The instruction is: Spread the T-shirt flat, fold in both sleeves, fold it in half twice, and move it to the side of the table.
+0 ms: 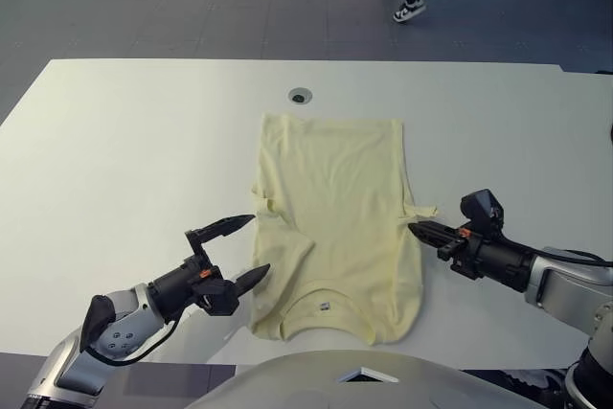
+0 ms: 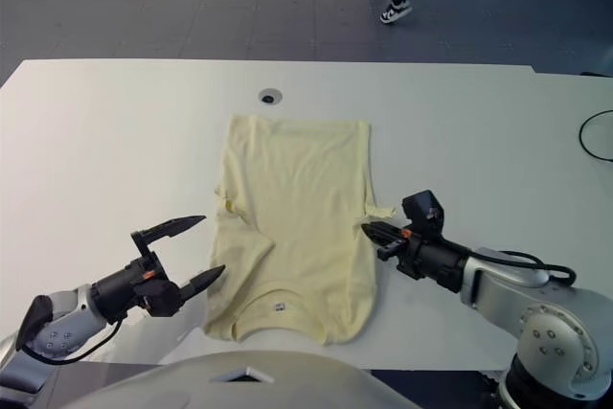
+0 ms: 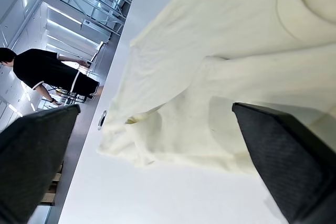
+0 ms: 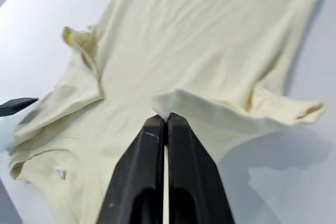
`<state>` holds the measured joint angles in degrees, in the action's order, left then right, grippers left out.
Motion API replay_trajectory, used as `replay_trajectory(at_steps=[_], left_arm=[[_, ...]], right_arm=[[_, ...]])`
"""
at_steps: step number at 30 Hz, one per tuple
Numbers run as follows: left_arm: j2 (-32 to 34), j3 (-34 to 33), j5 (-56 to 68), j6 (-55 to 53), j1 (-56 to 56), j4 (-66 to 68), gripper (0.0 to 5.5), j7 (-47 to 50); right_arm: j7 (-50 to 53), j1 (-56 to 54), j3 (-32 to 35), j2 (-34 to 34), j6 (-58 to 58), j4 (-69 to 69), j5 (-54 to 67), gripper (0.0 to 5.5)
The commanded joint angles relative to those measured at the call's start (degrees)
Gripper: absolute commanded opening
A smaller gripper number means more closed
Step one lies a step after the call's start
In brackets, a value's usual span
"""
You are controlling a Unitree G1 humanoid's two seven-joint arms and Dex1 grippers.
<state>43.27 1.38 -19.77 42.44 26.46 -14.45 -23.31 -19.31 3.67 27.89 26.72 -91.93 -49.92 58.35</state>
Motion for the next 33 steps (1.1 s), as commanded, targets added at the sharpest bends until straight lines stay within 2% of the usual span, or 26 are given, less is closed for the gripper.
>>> replay_trajectory(at_steps=[1,12,16,22,27,29,33], left_arm=[[-0.4,0.3,-0.7,-0.5,-0.5,0.2,5.4,-0.2],[-0.5,0.9,-0.7,-1.0,-1.0,0.5,5.4,-0.2],[-0.6,1.0,-0.8,-1.1,-1.0,0.6,5.4,-0.3],[-0.3,1.0,-0.6,-1.1,-0.8,0.5,5.4,-0.5],[-0.3,0.7,-0.6,-1.1,-0.5,0.4,5.4,-0.4],[-0.2,0.6,-0.6,-1.1,-0.5,0.4,5.4,-0.4],[-0.1,0.5,-0.4,-1.1,-0.2,0.2,5.4,-0.5]], right_arm=[[2.9,-1.5,-3.4,-1.1,-0.5,-0.2,4.0,0.03],[11.4,-1.9,-14.2,-4.7,-0.5,-0.6,8.4,0.03],[13.4,-3.3,-14.4,-4.9,0.5,-1.0,7.9,0.66],[10.6,-5.7,-6.6,4.9,4.6,-2.1,13.0,1.68],[9.3,-3.2,-2.9,12.9,7.7,0.1,9.5,2.48],[8.3,-1.4,-3.8,15.5,9.9,0.3,6.2,2.76],[4.5,5.3,-12.1,21.4,16.3,-1.6,-2.9,3.35]])
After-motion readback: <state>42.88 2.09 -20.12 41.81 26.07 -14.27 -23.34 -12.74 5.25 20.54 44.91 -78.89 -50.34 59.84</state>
